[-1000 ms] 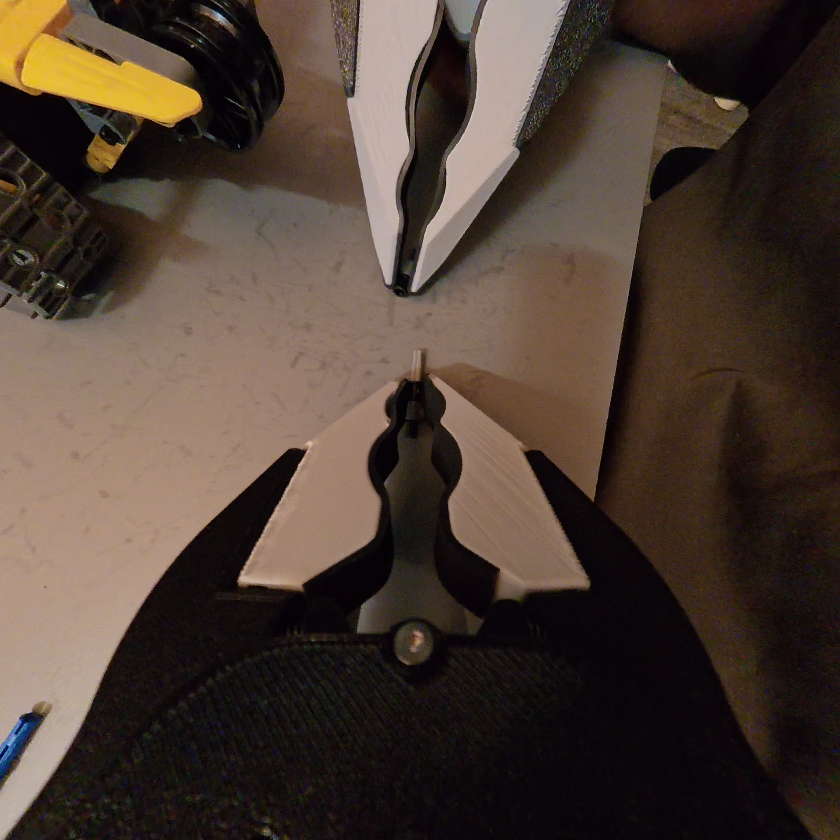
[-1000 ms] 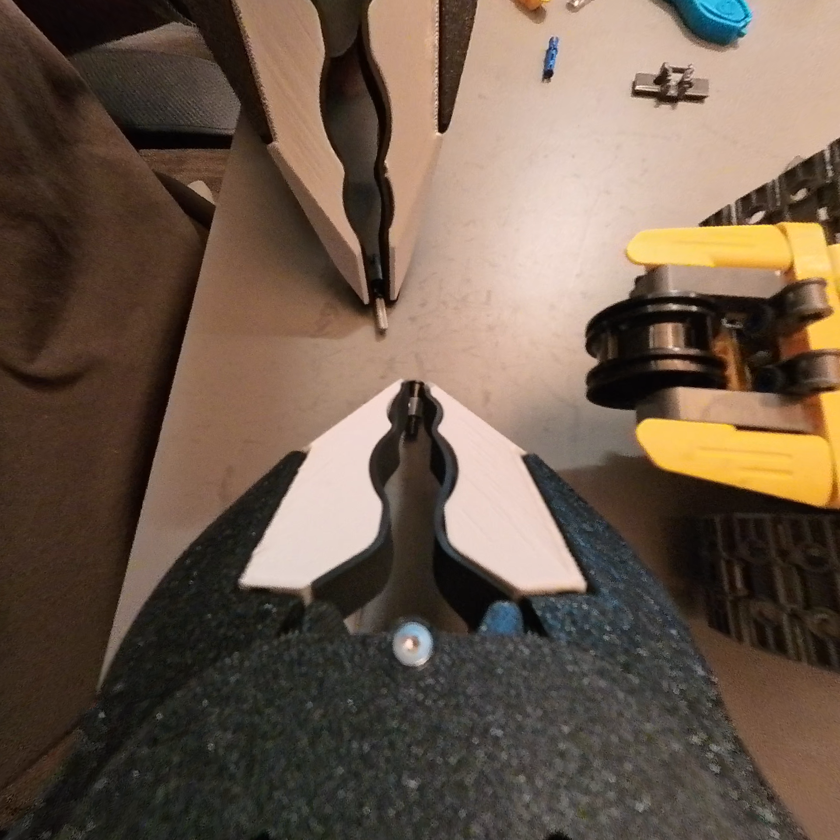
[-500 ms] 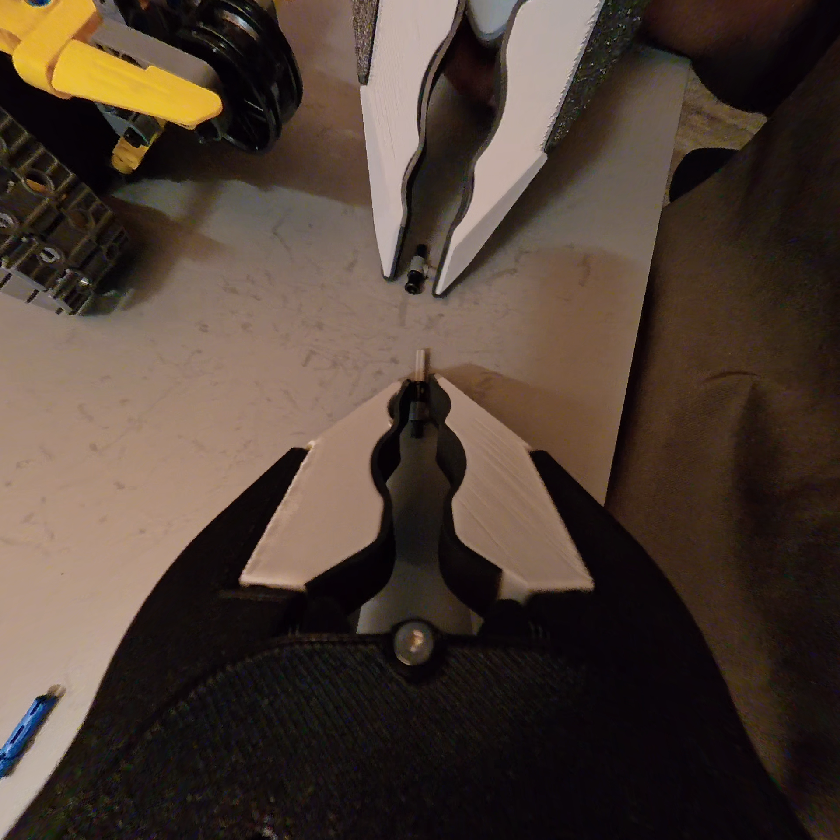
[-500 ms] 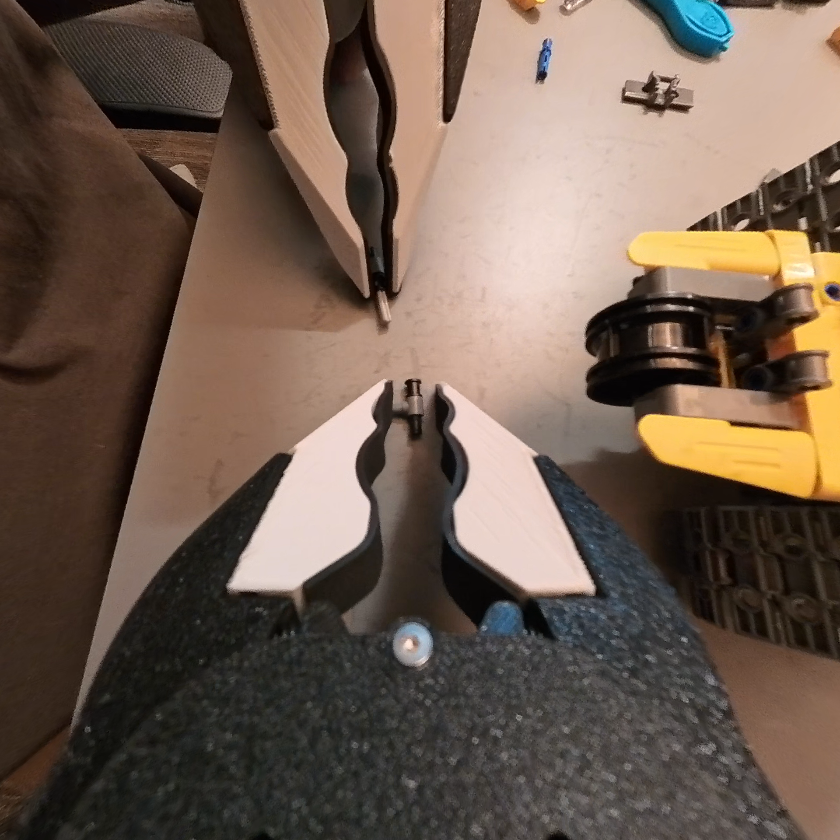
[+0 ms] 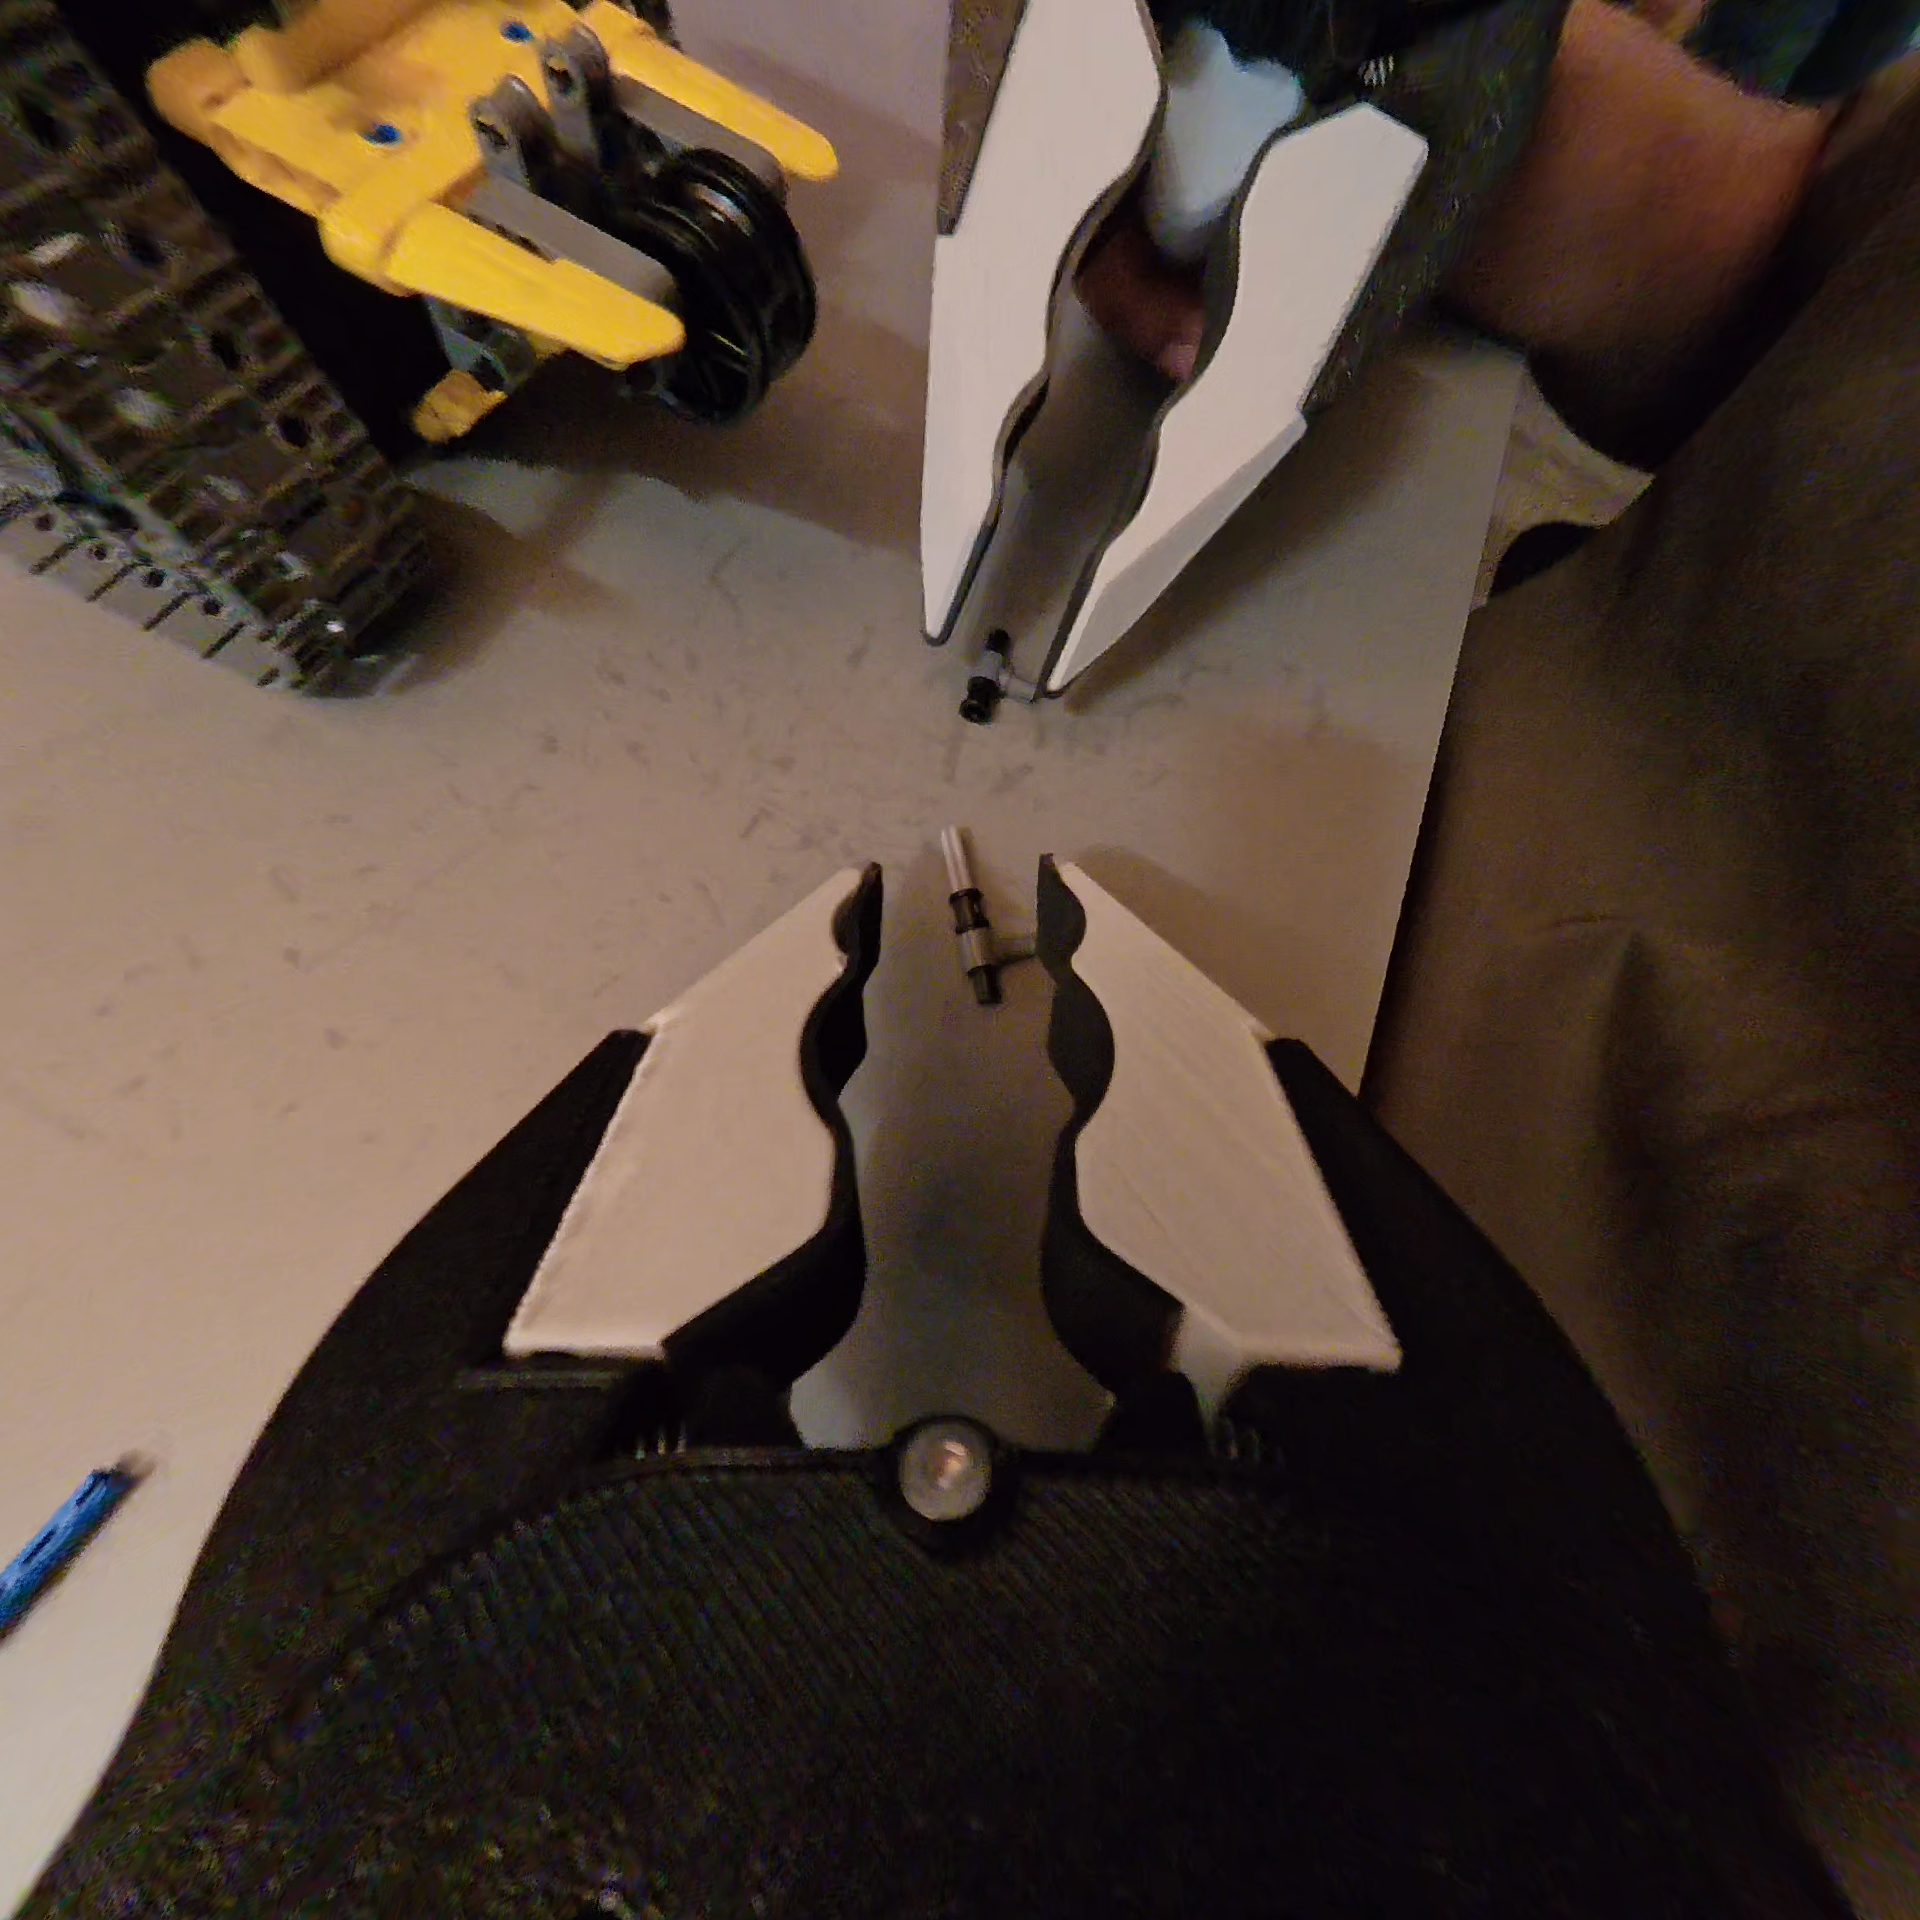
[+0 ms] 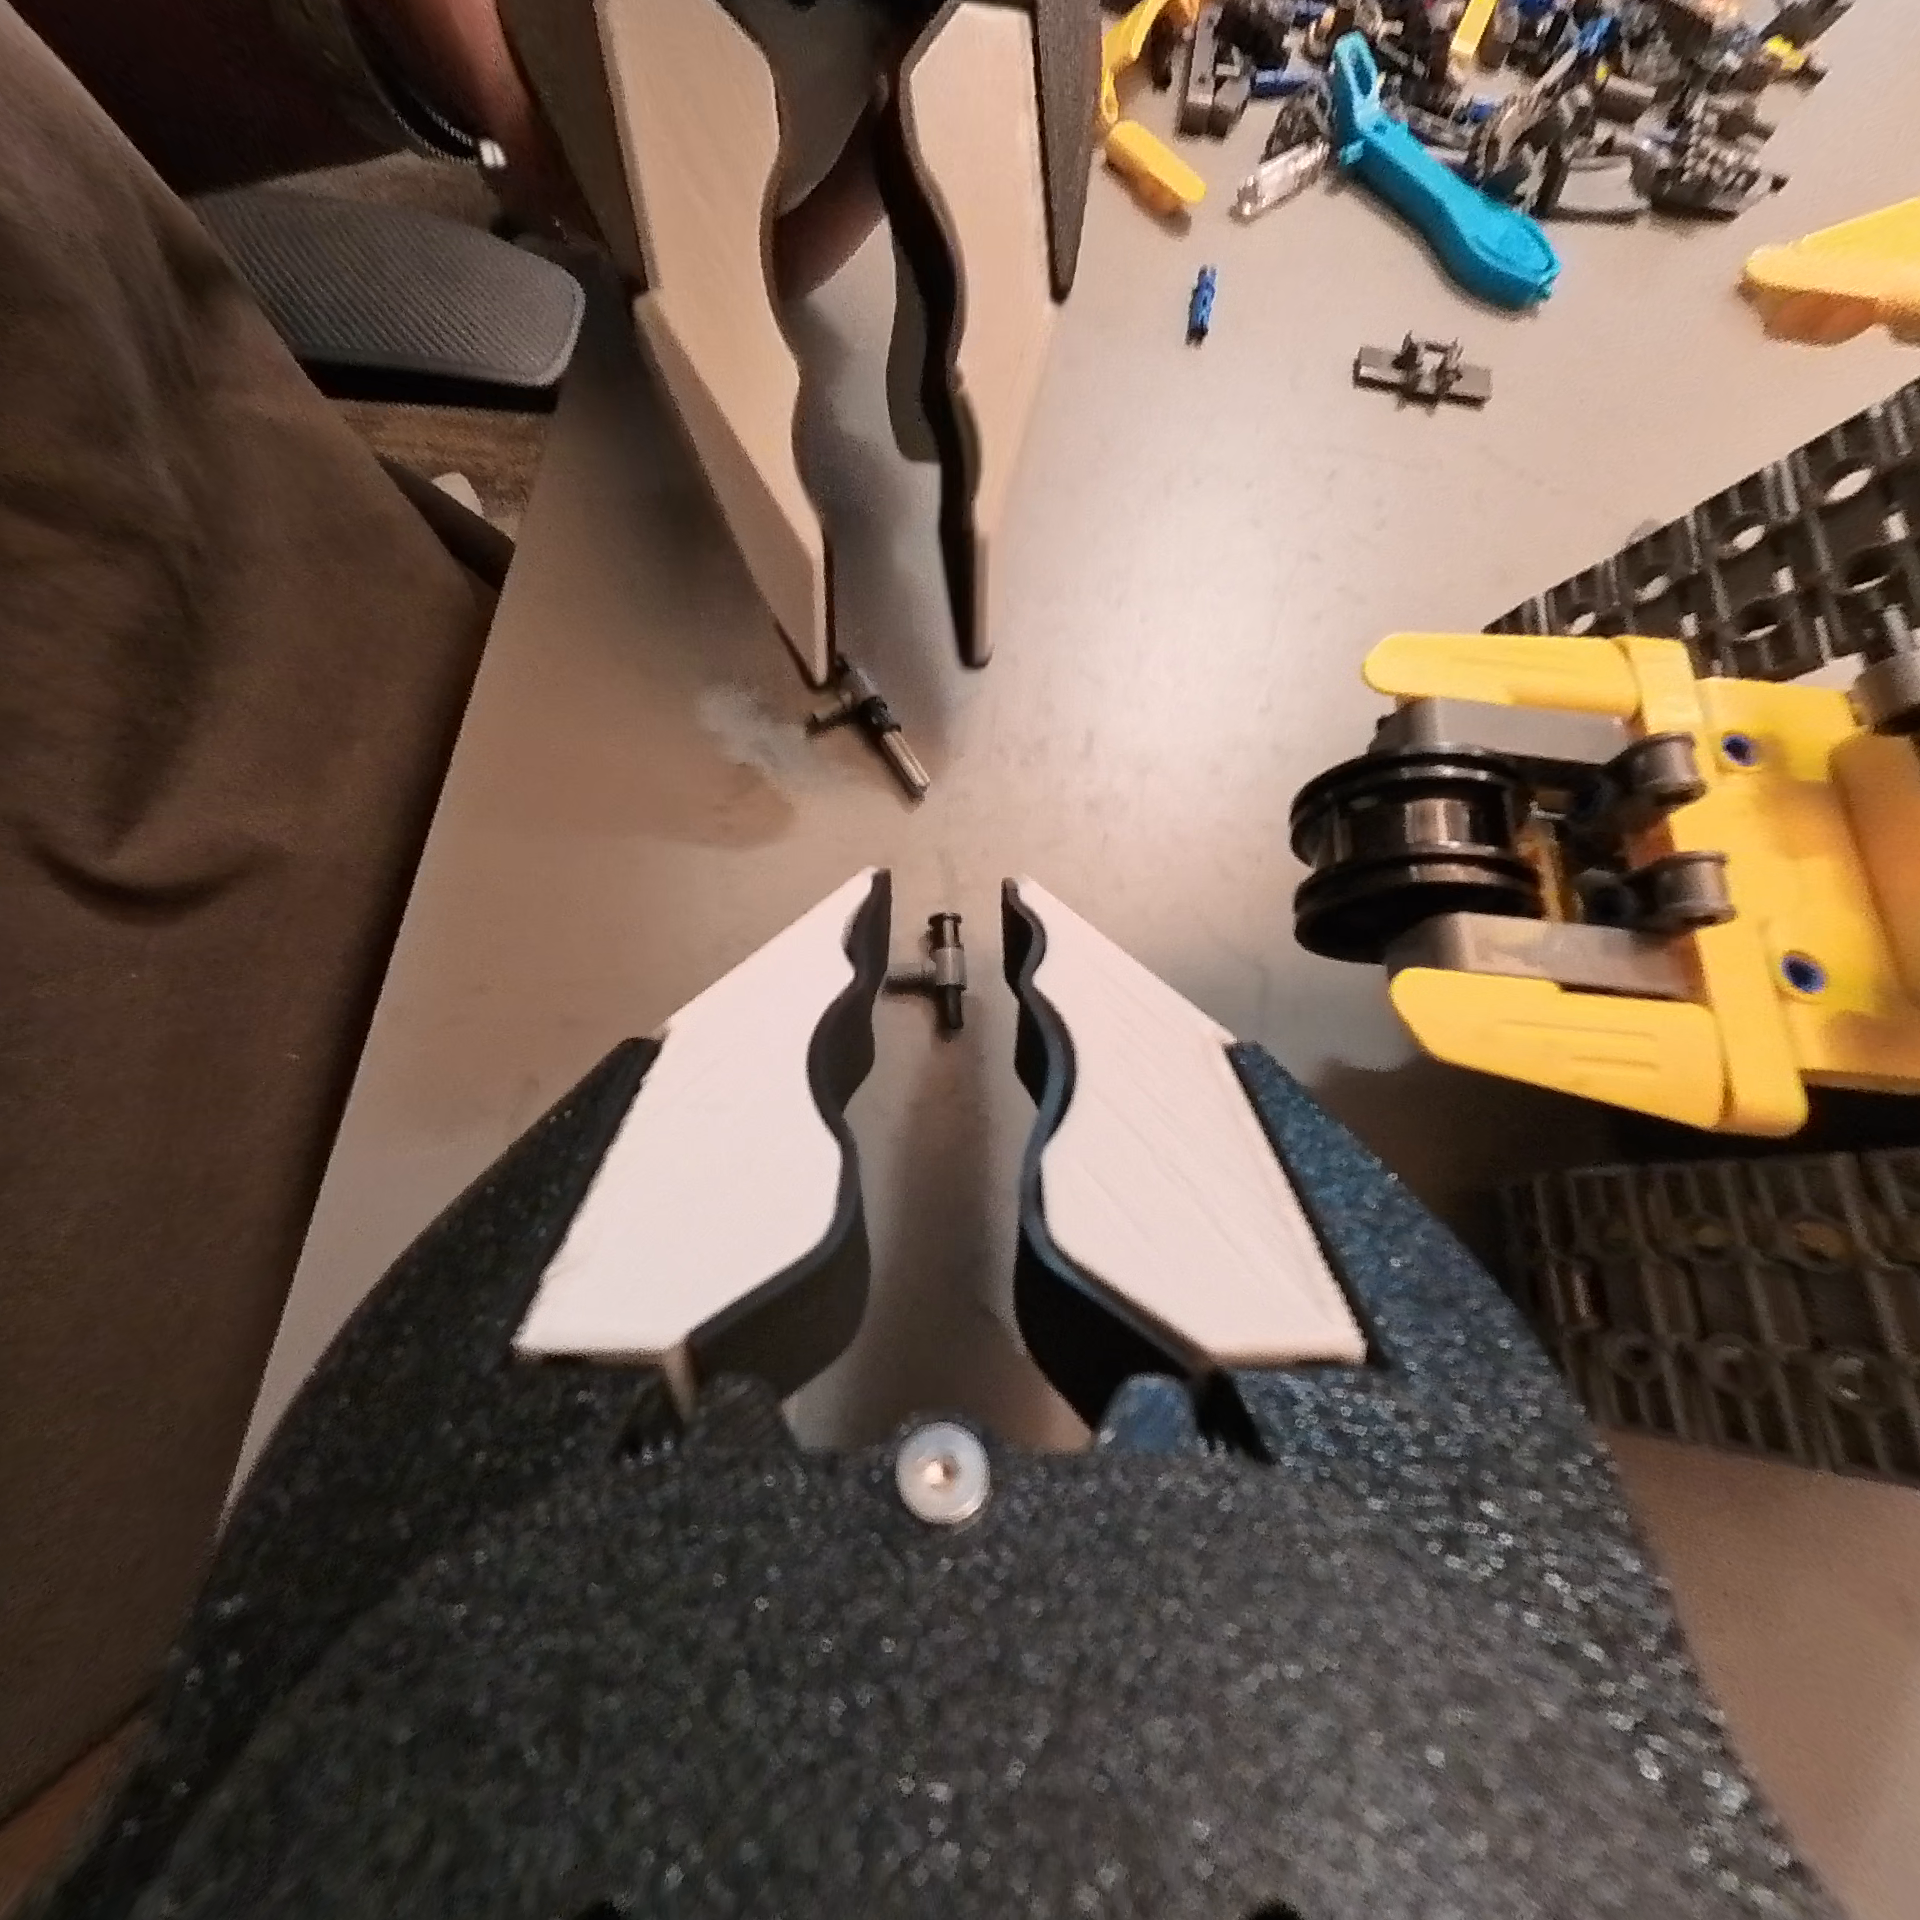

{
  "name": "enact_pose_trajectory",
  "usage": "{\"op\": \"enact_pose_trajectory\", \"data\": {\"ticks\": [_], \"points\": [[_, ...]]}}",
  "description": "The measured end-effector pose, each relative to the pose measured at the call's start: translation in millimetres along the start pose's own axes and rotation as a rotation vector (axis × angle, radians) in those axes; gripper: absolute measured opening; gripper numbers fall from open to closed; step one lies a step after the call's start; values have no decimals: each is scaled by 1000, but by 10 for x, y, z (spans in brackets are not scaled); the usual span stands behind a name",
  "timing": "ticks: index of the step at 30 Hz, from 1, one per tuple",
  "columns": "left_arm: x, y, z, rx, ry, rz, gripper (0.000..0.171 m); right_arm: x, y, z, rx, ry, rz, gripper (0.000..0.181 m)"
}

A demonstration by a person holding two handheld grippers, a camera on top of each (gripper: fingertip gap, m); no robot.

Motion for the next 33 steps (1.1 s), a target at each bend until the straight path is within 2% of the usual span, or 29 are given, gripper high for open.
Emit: {"op": "enact_pose_trajectory", "data": {"ticks": [5,7,11,13,17,22,27,29,33], "points": [[-91,-53,316,77,132,46,34,8,18,14,29,1,-3,21],[-190,-117,523,81,250,75,34,10,21,14,36,1,-4,21],[-458,-374,1065,4,562,125,37,12,26,9,42,1,-5,21],[-548,-505,1303,-20,636,144,40,11,26,3,42,3,-5,21],[-680,-693,1535,-94,608,129,59,7,33,-14,43,8,-7,21],[-907,-775,1606,-285,570,12,57,-2,40,-26,46,15,-8,21],[-1065,-747,1512,-491,430,-89,45,-4,30,-61,33,18,-9,21],[-1081,-693,1494,-550,403,-120,26,-9,30,-71,26,15,-4,20],[-1006,-604,1428,-615,359,-184,8,-29,34,-81,19,10,8,20]]}}
Point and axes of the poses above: each gripper's, where its closed fingertips meet, z back along the fingers, y out of its top, x = y × z across the jaws, the point moved 9 cm from there along z, back along the fingers, and after that the axes turned 1 degree about z, right-handed, at the moved point
